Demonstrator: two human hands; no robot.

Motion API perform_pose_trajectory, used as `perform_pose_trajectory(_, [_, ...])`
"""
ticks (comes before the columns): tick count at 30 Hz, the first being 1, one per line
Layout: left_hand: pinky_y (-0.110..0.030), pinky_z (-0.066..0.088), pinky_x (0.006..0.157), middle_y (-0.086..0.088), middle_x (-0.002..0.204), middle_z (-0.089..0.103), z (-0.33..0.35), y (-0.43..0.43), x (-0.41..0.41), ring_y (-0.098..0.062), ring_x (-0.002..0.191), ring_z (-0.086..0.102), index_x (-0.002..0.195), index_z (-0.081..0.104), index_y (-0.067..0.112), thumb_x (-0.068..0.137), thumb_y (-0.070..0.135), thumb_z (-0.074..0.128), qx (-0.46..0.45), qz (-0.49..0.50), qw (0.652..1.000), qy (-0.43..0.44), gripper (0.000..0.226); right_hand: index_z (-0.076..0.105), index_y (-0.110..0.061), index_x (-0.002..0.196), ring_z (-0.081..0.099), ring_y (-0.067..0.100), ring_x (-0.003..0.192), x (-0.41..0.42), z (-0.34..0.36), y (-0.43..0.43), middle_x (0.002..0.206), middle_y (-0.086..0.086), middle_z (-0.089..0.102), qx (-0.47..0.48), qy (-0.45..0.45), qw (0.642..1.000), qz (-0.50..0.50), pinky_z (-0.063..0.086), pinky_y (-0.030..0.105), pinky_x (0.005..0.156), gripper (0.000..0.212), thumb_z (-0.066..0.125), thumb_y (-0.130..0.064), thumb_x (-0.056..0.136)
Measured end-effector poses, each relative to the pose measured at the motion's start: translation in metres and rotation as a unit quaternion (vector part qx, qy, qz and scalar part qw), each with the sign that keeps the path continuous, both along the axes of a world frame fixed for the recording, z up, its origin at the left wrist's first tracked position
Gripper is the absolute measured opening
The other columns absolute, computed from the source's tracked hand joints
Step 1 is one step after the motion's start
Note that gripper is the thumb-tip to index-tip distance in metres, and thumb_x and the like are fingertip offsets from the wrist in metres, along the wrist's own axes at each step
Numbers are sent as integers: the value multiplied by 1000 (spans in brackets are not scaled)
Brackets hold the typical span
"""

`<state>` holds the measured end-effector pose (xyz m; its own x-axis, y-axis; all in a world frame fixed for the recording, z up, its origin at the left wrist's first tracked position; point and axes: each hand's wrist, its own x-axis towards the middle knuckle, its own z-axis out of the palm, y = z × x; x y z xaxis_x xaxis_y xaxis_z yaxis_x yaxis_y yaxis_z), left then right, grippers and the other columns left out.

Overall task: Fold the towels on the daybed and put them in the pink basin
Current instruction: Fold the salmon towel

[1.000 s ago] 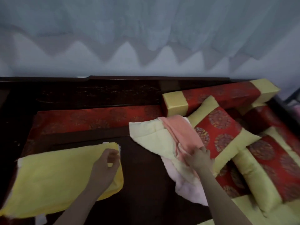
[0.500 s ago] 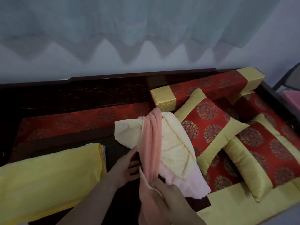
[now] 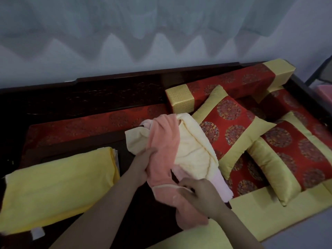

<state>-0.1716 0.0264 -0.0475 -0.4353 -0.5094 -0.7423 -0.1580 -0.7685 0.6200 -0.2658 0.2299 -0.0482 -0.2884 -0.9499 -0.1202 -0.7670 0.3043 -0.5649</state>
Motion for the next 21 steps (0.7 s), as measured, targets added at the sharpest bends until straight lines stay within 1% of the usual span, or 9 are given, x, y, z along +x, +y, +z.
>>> perform_pose_trajectory(3, [-41, 45, 101, -16, 125, 61, 0, -9, 9, -27, 113, 58, 107, 66, 9, 84, 23, 62, 21, 17, 1000, 16, 28, 70, -24, 90, 61, 10, 62, -10, -24, -24, 68, -5, 69, 35, -35, 995, -85, 43, 25, 56, 26, 55, -45, 86])
perform_pose_trajectory(6, [-43, 47, 99, -19, 118, 64, 8, -9, 23, -28, 102, 62, 100, 67, 3, 77, 20, 63, 37, 6, 998, 47, 30, 73, -11, 86, 65, 15, 76, -8, -38, -38, 82, 4, 73, 33, -150, 979, -138, 47, 28, 69, 38, 59, -46, 87])
perform_pose_trajectory(9, [-38, 49, 84, -16, 100, 68, 29, -2, 34, -27, 88, 62, 102, 71, 3, 76, 20, 64, 75, -23, 991, 112, 32, 70, -13, 97, 63, 15, 97, -12, -30, -60, 99, 0, 71, -46, -304, 893, -329, 47, 27, 87, 36, 55, -45, 91])
perform_pose_trajectory(11, [-34, 51, 81, -13, 94, 70, 48, 0, 39, -24, 86, 65, 104, 70, 6, 84, 31, 60, 92, -53, 981, 164, 34, 64, -18, 98, 59, 18, 103, -13, -26, -76, 104, -1, 66, -22, -398, 828, -396, 44, 32, 96, 35, 49, -50, 92])
perform_pose_trajectory(12, [-33, 52, 79, -11, 89, 70, 58, -2, 41, -21, 83, 66, 102, 70, 8, 86, 38, 57, 107, -62, 975, 185, 37, 63, -16, 101, 58, 19, 105, -11, -24, -82, 107, 2, 64, 9, -441, 798, -411, 43, 33, 96, 45, 46, -56, 91])
perform_pose_trajectory(14, [-30, 54, 75, -7, 84, 68, 80, -7, 42, -17, 79, 65, 101, 68, 11, 82, 48, 62, 124, -85, 968, 202, 42, 59, -7, 115, 58, 21, 108, -7, -28, -90, 120, 8, 62, 49, -527, 741, -413, 44, 35, 95, 78, 44, -74, 80])
perform_pose_trajectory(16, [-28, 55, 72, -6, 82, 67, 101, -11, 40, -16, 76, 65, 99, 68, 12, 82, 51, 62, 118, -113, 965, 206, 43, 54, -4, 128, 60, 23, 111, -4, -30, -93, 129, 15, 60, 42, -596, 713, -367, 45, 40, 96, 100, 40, -85, 71])
perform_pose_trajectory(19, [-35, 50, 86, -8, 91, 70, 130, -20, 37, -17, 85, 69, 96, 73, 11, 88, 50, 55, 33, -110, 974, 195, 44, 69, -17, 115, 54, 32, 121, 9, -2, -112, 120, 10, 67, -11, -711, 646, -277, 34, 53, 110, 68, 33, -69, 90])
perform_pose_trajectory(21, [-42, 47, 97, -14, 105, 71, 150, -30, 37, -24, 101, 67, 108, 71, 10, 88, 51, 53, -19, -104, 979, 174, 49, 67, -21, 116, 52, 33, 124, 13, 21, -123, 121, 8, 66, -48, -730, 640, -235, 34, 54, 110, 54, 51, -62, 85])
